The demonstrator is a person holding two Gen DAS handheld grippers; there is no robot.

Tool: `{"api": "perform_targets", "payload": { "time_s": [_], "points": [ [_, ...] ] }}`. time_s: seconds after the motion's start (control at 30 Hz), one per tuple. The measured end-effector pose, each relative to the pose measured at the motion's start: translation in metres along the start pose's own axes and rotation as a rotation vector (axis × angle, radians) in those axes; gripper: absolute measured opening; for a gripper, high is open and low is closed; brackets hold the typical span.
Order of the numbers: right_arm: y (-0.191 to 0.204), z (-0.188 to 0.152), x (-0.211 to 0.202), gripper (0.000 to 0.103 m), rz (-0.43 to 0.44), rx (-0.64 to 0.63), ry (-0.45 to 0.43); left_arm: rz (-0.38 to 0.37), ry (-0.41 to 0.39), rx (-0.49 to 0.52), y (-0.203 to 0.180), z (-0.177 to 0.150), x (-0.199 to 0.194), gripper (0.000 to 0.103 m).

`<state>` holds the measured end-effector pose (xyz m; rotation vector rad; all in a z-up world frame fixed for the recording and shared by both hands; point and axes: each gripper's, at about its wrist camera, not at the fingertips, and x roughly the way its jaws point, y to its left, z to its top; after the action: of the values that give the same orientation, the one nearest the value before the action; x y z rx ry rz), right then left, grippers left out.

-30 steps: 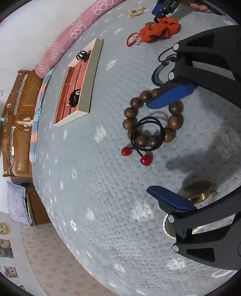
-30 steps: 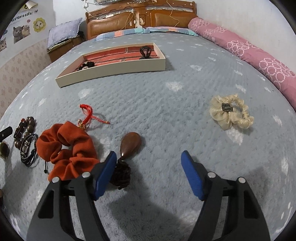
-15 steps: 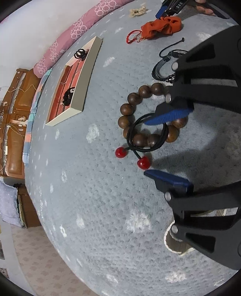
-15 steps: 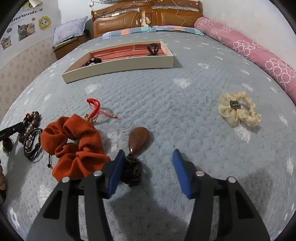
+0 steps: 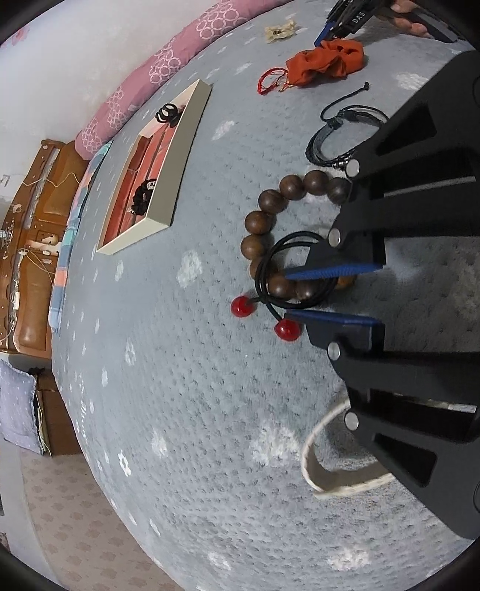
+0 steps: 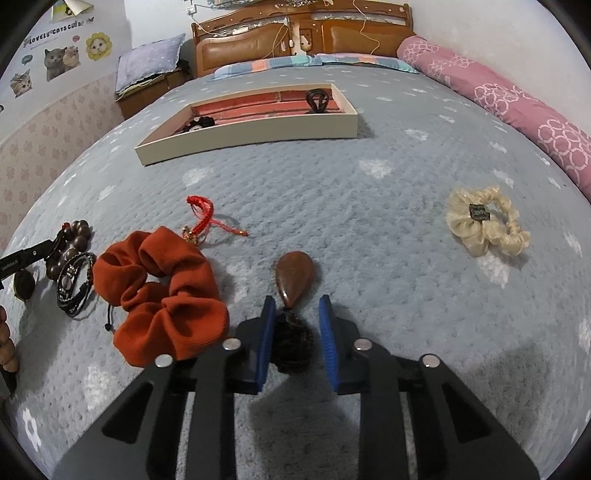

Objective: Organize jewelry
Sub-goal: 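Grasp the black red-beaded hair tie with the left tool while the right tool grasps the brown pendant, then carry the hair tie with the left tool into the tray while the right tool places the pendant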

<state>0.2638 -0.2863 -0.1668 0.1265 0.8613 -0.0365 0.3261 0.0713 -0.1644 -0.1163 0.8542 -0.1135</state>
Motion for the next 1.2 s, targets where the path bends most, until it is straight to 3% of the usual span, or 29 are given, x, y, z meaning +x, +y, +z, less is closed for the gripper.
{"api": "perform_targets", "payload": {
  "time_s": [0.13,0.33,0.9,1.2],
  "points": [
    [0.002,0.0,0.0,0.021,0.005,-0.006,0.001,-0.006,-0.009,0.005,-0.002,0.0,-0.003,0.004],
    [0.0,0.0,-0.001,0.02,0.016,0.003,0.0,-0.01,-0.009,0.005,-0.002,0.001,-0.003,0.002],
    [-0.001,0.001,-0.001,0.017,0.034,0.012,-0.001,-0.058,-0.036,-0.063,0.014,0.019,-0.02,0.001],
    [-0.004,0.004,-0.001,0.014,0.048,0.021,-0.005,-0.048,-0.076,-0.042,0.009,0.038,-0.034,0.001]
  ]
}}
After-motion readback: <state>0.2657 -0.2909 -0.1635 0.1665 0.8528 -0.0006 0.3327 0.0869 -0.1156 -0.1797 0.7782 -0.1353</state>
